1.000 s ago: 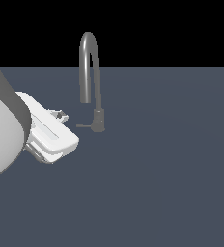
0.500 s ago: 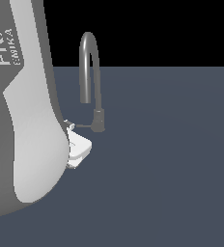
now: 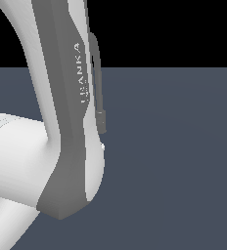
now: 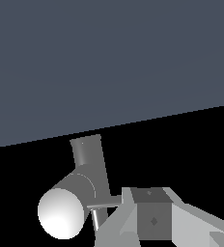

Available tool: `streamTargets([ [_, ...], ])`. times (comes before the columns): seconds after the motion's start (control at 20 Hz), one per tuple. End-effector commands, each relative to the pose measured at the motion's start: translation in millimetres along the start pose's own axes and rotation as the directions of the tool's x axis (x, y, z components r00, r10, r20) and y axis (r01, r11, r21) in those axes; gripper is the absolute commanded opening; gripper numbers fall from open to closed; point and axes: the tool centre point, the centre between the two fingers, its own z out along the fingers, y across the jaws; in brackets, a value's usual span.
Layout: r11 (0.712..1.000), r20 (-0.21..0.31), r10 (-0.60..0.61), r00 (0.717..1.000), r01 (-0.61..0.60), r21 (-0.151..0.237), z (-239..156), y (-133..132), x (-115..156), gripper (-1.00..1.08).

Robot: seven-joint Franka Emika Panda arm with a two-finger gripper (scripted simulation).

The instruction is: Turn on the faucet by rotating a designated handle.

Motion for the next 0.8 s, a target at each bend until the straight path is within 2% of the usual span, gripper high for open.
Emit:
streamTargets([
  [0.0, 0.999, 0.004, -0.038, 0.999, 0.039, -0.035, 5, -4, 6, -1.00],
  [0.4, 0.984, 0.018, -0.132, 0.991, 0.133, -0.117, 18, -16, 20, -1.00],
  [0.75, 0.972, 0.027, -0.175, 0.984, 0.177, -0.155, 25, -21, 26, -1.00],
])
